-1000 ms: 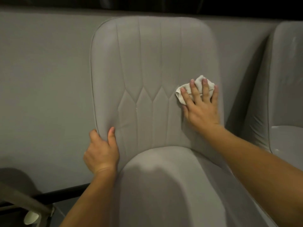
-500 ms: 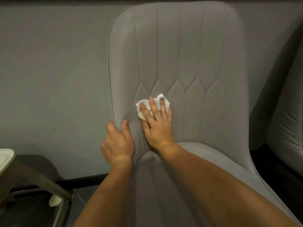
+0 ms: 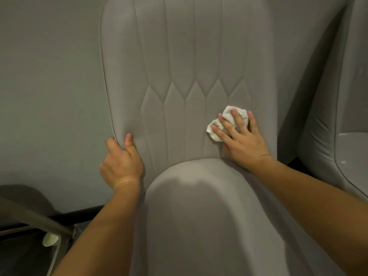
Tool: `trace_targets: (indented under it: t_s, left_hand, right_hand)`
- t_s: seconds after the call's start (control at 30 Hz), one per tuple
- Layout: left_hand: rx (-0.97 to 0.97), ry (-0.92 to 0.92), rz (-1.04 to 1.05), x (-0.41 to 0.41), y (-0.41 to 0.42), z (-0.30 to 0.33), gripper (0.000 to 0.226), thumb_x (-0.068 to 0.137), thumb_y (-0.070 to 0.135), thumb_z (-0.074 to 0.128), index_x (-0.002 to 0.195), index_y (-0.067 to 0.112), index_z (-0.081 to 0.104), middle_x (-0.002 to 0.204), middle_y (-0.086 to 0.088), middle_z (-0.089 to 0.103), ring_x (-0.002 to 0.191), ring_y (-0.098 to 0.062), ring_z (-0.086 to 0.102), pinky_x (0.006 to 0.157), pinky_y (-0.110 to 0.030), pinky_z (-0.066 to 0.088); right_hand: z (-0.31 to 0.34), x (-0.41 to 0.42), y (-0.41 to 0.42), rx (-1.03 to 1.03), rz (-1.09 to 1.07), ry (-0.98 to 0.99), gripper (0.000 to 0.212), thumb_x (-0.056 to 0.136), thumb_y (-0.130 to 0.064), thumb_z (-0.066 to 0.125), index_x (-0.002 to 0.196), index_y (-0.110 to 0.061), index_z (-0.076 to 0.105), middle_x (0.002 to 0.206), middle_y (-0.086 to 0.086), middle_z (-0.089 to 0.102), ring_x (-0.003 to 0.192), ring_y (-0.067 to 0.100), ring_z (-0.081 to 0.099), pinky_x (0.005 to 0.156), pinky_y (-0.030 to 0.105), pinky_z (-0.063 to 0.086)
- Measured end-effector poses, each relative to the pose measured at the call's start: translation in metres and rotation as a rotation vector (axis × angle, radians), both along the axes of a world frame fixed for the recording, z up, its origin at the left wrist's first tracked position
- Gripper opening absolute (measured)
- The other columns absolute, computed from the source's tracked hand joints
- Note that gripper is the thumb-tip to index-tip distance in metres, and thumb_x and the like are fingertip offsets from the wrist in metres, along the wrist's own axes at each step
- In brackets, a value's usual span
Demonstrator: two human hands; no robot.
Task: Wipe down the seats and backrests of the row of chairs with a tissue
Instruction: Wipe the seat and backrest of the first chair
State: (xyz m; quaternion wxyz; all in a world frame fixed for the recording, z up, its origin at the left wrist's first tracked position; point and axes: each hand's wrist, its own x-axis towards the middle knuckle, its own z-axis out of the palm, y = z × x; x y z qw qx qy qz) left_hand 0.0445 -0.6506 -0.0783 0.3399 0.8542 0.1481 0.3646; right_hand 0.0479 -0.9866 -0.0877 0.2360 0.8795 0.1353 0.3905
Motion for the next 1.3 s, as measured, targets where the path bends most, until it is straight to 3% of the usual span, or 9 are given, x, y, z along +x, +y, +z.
trace_targets:
  t_s: [0.2,0.3,0.4,0.5,0.73,0.87,1.0,1.1,1.3]
  left_hand:
    - [-0.006,-0.007,0.009,0.0,0.0,0.0,0.051,0.1,0.053,0.035,0.113,0.005,0.048,0.085,-0.032,0.063,0.073,-0.051,0.058,0.059,-0.042,0.026]
    - [-0.004,-0.003,0.008,0.001,0.0,0.0,0.052,0.099,0.055,0.033,0.109,0.006,0.047,0.083,-0.03,0.063,0.071,-0.049,0.057,0.058,-0.041,0.026]
    - [0.002,0.006,0.009,0.001,0.001,0.0,0.051,0.099,0.054,0.035,0.109,0.005,0.048,0.083,-0.03,0.063,0.071,-0.049,0.058,0.058,-0.041,0.026]
    - [0.0,-0.002,0.01,0.002,0.001,-0.001,0.051,0.099,0.055,0.034,0.108,0.007,0.047,0.084,-0.03,0.063,0.073,-0.05,0.057,0.059,-0.042,0.026]
    - [-0.005,-0.009,0.008,0.002,0.001,-0.001,0.054,0.098,0.057,0.032,0.111,0.007,0.047,0.083,-0.026,0.065,0.073,-0.047,0.058,0.06,-0.04,0.027]
    - [0.004,-0.004,0.011,0.002,0.001,-0.001,0.055,0.098,0.057,0.03,0.111,0.007,0.047,0.081,-0.025,0.065,0.072,-0.047,0.058,0.06,-0.04,0.027]
    - [0.016,-0.01,0.021,0.002,0.002,-0.002,0.057,0.097,0.06,0.027,0.113,0.009,0.047,0.084,-0.026,0.065,0.073,-0.048,0.058,0.059,-0.041,0.028]
    - [0.016,-0.009,0.025,0.003,0.002,-0.003,0.057,0.097,0.06,0.027,0.113,0.008,0.047,0.084,-0.025,0.066,0.073,-0.047,0.058,0.059,-0.041,0.027]
    - [0.014,-0.001,0.031,0.005,0.001,-0.003,0.055,0.098,0.058,0.03,0.112,0.009,0.048,0.082,-0.023,0.066,0.073,-0.046,0.058,0.06,-0.04,0.025]
  right_hand:
    - [-0.013,-0.002,0.065,0.564,-0.055,-0.063,0.06,0.083,-0.018,0.063,0.142,-0.021,0.055,0.155,0.015,0.039,0.146,0.046,0.025,0.116,0.067,0.014]
    - [-0.011,0.005,0.132,1.058,-0.095,-0.012,0.072,0.079,-0.015,0.062,0.148,-0.022,0.047,0.161,0.015,0.027,0.149,0.046,0.014,0.118,0.059,0.015]
    - [-0.016,0.007,0.192,1.266,-0.046,0.125,0.082,0.076,-0.017,0.055,0.155,-0.025,0.033,0.165,0.015,0.014,0.149,0.049,0.003,0.12,0.054,0.007]
    - [-0.032,-0.007,0.223,1.221,0.053,0.319,0.083,0.077,-0.015,0.047,0.157,-0.027,0.026,0.166,0.013,0.006,0.148,0.052,-0.005,0.122,0.057,0.004]
    - [-0.051,-0.033,0.222,1.178,0.168,0.609,0.082,0.086,-0.002,0.048,0.156,-0.037,0.024,0.167,-0.004,0.013,0.151,0.038,0.008,0.117,0.044,0.029]
    - [-0.047,-0.047,0.204,0.994,0.283,0.708,0.072,0.086,-0.003,0.05,0.152,-0.03,0.04,0.157,-0.004,0.037,0.139,0.032,0.036,0.112,0.034,0.033]
    - [-0.029,-0.045,0.177,0.736,0.353,0.875,0.061,0.085,-0.002,0.052,0.141,-0.026,0.056,0.146,-0.001,0.051,0.132,0.028,0.044,0.11,0.034,0.035]
    - [-0.023,-0.046,0.171,0.548,0.372,0.951,0.058,0.08,-0.013,0.055,0.135,-0.03,0.057,0.137,-0.005,0.052,0.127,0.024,0.045,0.102,0.04,0.039]
    - [-0.05,-0.069,0.2,0.712,0.212,0.813,0.053,0.088,-0.064,0.051,0.132,-0.036,0.044,0.147,-0.003,0.035,0.149,0.028,0.016,0.116,0.055,0.017]
